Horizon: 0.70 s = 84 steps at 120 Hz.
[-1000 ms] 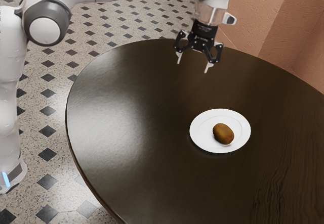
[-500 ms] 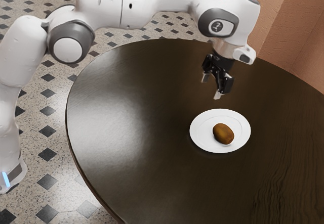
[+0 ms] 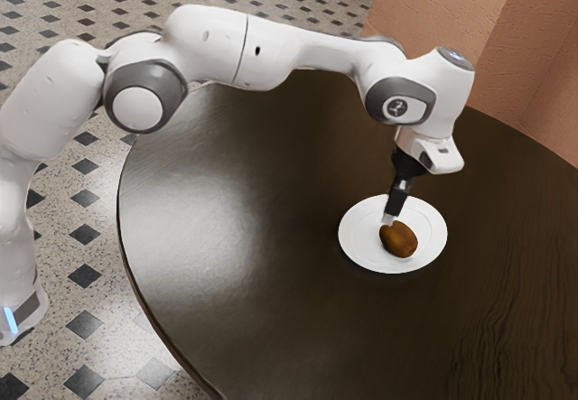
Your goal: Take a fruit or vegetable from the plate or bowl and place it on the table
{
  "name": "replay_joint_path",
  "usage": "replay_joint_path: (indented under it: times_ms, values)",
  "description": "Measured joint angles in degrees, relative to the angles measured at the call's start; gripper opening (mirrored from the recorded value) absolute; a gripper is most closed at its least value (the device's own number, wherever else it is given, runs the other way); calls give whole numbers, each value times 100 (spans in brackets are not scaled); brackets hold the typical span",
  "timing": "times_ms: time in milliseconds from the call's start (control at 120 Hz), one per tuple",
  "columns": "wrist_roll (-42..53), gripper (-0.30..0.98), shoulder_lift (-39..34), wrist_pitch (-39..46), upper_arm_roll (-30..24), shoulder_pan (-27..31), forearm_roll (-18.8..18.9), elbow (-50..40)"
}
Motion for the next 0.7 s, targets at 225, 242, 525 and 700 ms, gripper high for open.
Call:
replay_joint_path:
  times_ms: [225, 242, 525, 700]
  values:
    - [1030, 69, -9, 237, -7, -4, 158, -43]
    - [1099, 69, -3, 246, -11, -6, 168, -49]
    - [2018, 69, 144, 330, -144, -15, 203, -65]
    - [2399, 68, 338, 374, -165, -35, 195, -58]
